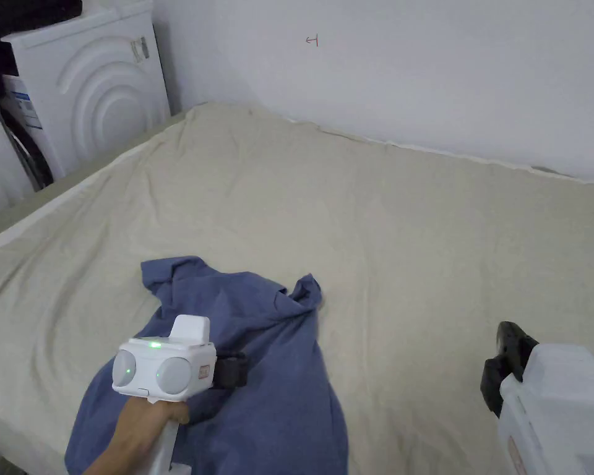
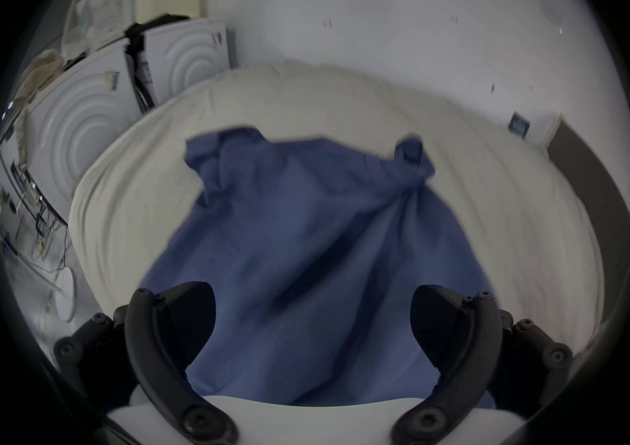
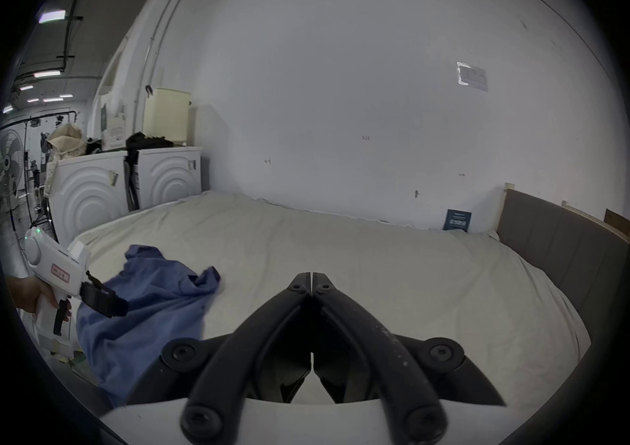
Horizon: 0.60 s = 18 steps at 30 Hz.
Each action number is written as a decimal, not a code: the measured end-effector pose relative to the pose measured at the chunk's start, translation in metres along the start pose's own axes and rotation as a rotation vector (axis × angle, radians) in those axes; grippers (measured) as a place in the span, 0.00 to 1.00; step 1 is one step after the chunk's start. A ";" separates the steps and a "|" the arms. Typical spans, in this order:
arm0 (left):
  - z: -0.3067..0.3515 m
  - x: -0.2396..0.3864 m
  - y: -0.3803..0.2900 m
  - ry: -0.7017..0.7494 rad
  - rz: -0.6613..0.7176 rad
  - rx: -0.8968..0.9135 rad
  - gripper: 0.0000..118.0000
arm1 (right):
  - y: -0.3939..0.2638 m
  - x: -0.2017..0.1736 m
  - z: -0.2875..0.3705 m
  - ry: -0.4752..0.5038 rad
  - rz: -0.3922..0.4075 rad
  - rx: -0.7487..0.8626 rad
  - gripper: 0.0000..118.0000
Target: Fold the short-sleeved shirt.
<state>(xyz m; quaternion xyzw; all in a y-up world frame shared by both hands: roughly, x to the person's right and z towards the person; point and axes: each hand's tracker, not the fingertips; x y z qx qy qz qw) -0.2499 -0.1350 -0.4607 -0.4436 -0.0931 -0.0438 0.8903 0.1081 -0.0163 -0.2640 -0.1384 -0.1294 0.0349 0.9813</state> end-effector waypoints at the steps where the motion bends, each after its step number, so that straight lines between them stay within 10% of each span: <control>1: -0.009 0.005 -0.002 0.002 -0.014 -0.014 0.94 | -0.004 0.003 -0.002 -0.010 -0.001 -0.015 0.01; 7: -0.034 0.024 -0.019 0.021 -0.051 -0.055 0.69 | -0.021 0.017 -0.006 -0.036 -0.016 -0.077 0.01; 11: -0.021 0.030 -0.020 0.007 -0.115 -0.013 0.01 | -0.025 0.021 -0.007 -0.040 -0.026 -0.094 0.01; 18: 0.019 0.032 -0.016 -0.030 -0.042 0.093 0.01 | -0.006 0.016 0.017 -0.031 -0.040 -0.067 0.01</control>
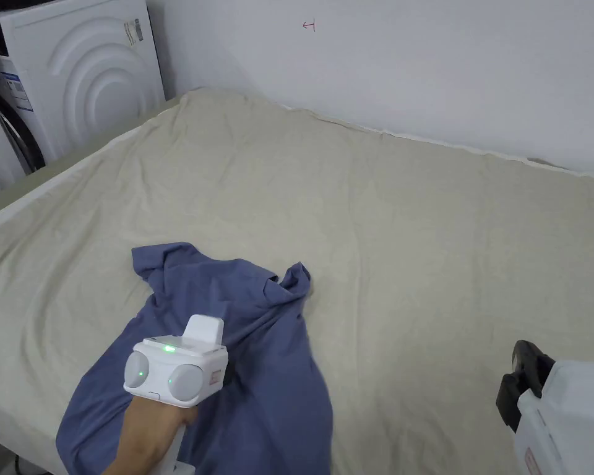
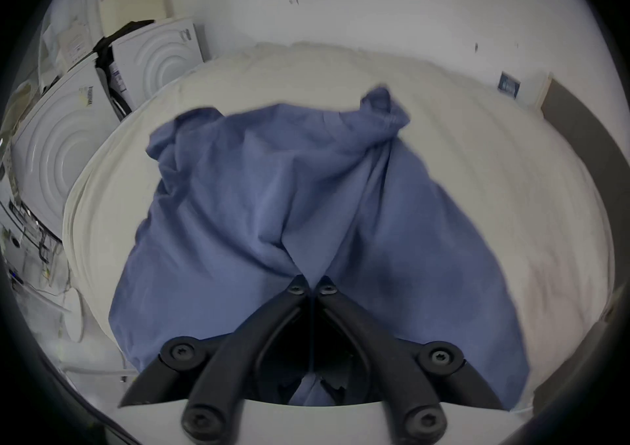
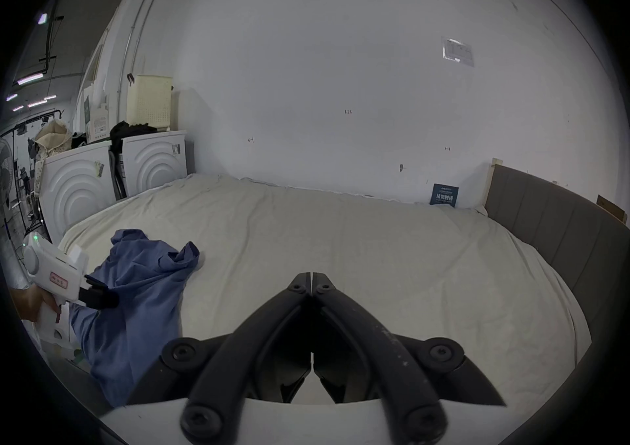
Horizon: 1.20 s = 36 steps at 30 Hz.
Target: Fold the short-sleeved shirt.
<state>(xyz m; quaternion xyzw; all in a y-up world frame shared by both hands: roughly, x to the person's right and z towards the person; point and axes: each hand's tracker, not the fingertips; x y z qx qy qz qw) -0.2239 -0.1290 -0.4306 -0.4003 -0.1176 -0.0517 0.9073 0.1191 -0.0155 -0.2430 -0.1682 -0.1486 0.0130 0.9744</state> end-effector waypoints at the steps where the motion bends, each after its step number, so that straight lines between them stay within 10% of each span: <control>1: 0.015 0.001 0.005 -0.019 0.013 0.035 0.01 | 0.003 0.002 0.003 0.000 -0.003 0.010 0.01; 8: 0.125 0.010 0.073 -0.148 0.109 0.302 0.01 | 0.016 0.026 0.035 -0.018 -0.038 0.076 0.01; 21: 0.253 0.180 0.194 -0.495 -0.108 0.598 0.01 | 0.016 0.123 0.092 -0.171 -0.075 0.176 0.01; 36: 0.104 0.363 0.115 -0.575 -0.381 0.175 0.01 | -0.027 0.220 0.129 -0.400 -0.112 0.125 0.01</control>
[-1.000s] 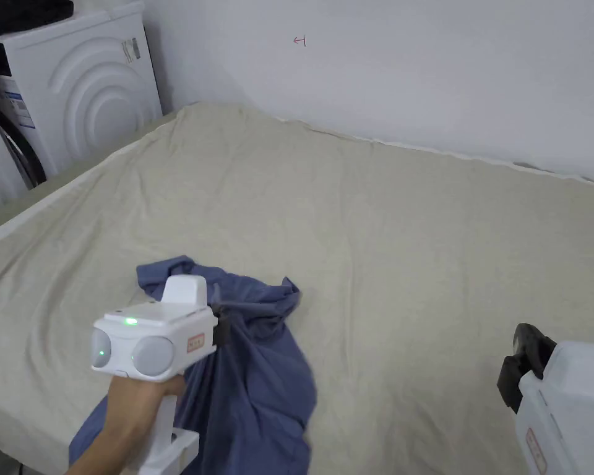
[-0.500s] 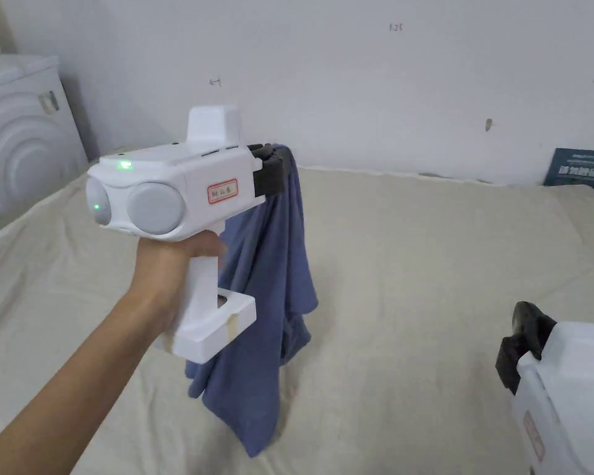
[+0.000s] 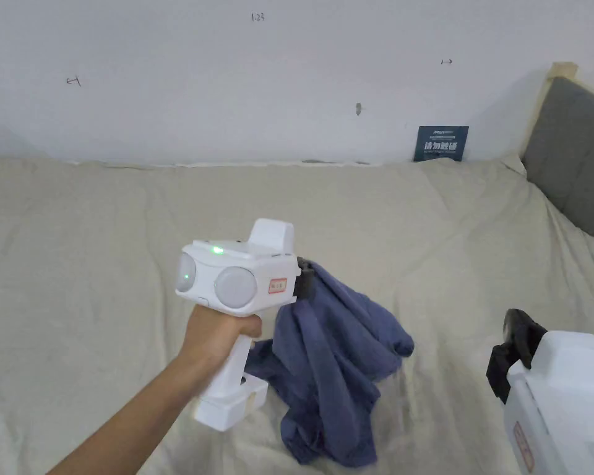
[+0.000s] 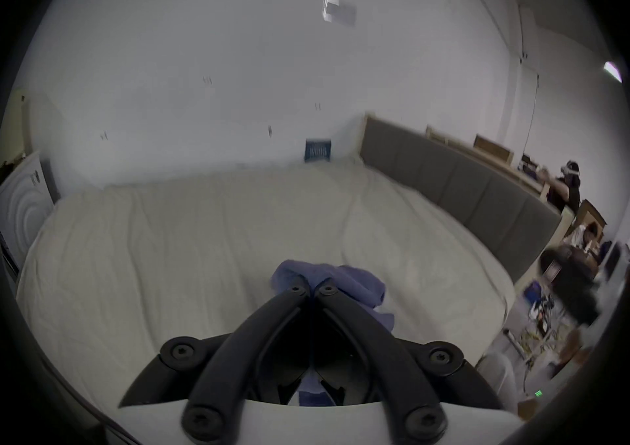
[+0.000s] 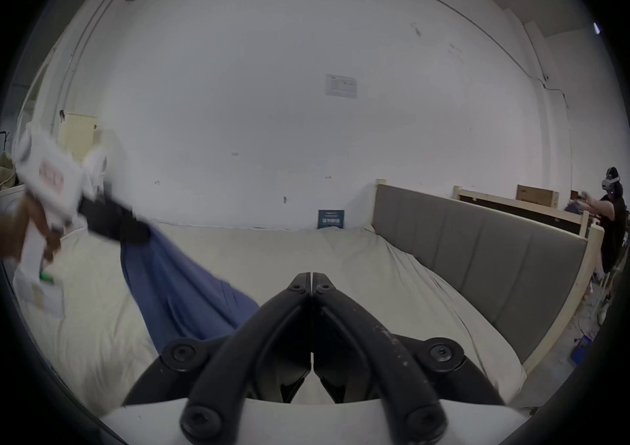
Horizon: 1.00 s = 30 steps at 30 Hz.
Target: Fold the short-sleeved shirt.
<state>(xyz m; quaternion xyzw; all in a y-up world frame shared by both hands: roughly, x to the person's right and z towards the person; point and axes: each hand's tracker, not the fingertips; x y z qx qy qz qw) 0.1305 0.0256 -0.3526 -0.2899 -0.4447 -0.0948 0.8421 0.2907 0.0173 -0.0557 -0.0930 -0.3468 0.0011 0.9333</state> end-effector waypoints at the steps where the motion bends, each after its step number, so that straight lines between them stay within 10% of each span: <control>1: -0.017 0.003 -0.012 -0.006 -0.006 -0.053 0.01 | -0.003 0.002 -0.001 -0.006 -0.004 -0.009 0.01; 12: -0.125 0.027 -0.121 0.029 -0.022 -0.392 0.08 | -0.022 0.003 -0.015 -0.011 -0.014 -0.079 0.01; 18: -0.086 0.026 -0.094 0.017 0.032 -0.230 1.00 | -0.012 -0.001 -0.007 -0.008 -0.007 -0.065 0.01; 30: 0.116 -0.011 -0.036 0.264 0.029 0.514 0.93 | 0.037 -0.019 0.016 0.009 -0.011 0.059 0.01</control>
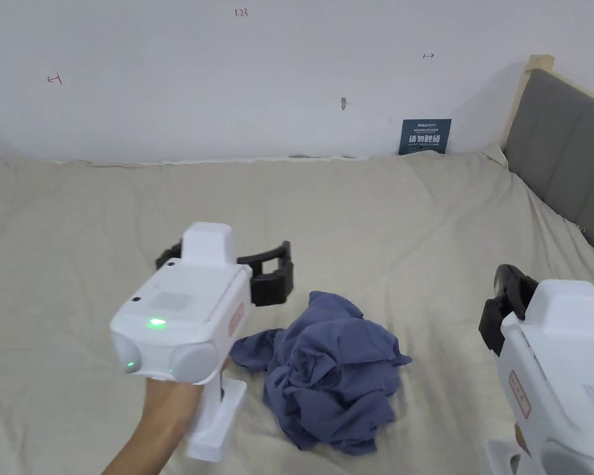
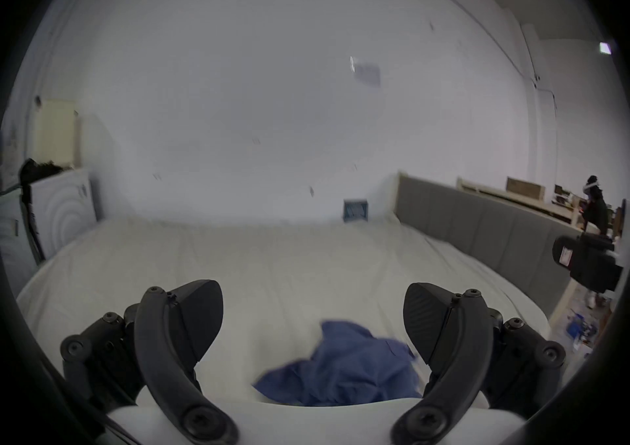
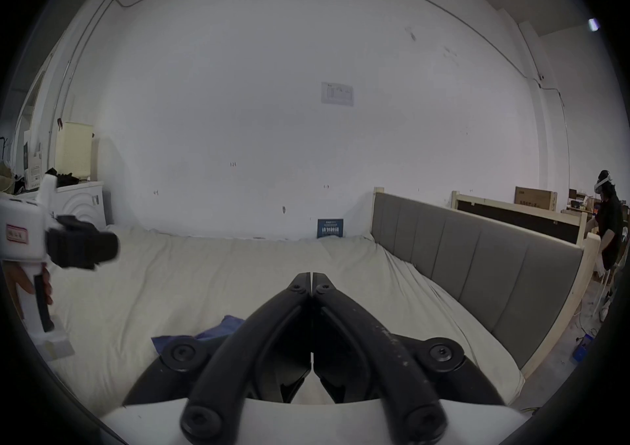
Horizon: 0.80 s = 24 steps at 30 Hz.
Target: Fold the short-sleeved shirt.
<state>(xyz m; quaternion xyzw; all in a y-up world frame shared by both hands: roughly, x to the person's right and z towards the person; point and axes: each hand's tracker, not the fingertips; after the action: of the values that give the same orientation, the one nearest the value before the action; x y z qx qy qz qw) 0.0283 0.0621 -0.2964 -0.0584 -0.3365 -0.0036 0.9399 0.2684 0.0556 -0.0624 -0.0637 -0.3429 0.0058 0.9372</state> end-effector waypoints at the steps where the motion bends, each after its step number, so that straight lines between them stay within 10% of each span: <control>1: 0.008 -0.009 0.000 0.036 -0.012 0.042 0.93 | 0.004 -0.002 0.002 0.006 0.001 0.010 0.01; 7: 0.045 -0.062 -0.011 0.213 -0.046 0.104 0.89 | 0.017 -0.018 0.010 0.029 0.014 0.043 0.01; 9: 0.053 -0.075 -0.017 0.232 -0.040 0.097 0.66 | 0.018 -0.022 0.011 0.037 0.021 0.051 0.01; 12: 0.057 -0.089 -0.025 0.257 -0.027 0.064 0.02 | 0.017 -0.028 0.012 0.049 0.025 0.054 0.01; 24: 0.019 -0.095 -0.024 0.195 0.009 -0.138 0.00 | 0.013 -0.035 -0.001 0.063 0.030 0.040 0.01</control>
<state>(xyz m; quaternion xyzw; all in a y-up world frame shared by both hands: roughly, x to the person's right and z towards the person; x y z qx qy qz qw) -0.0585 0.0374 -0.3393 -0.1237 -0.2422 -0.0280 0.9619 0.2426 0.0669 -0.0869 -0.0504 -0.3120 0.0246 0.9484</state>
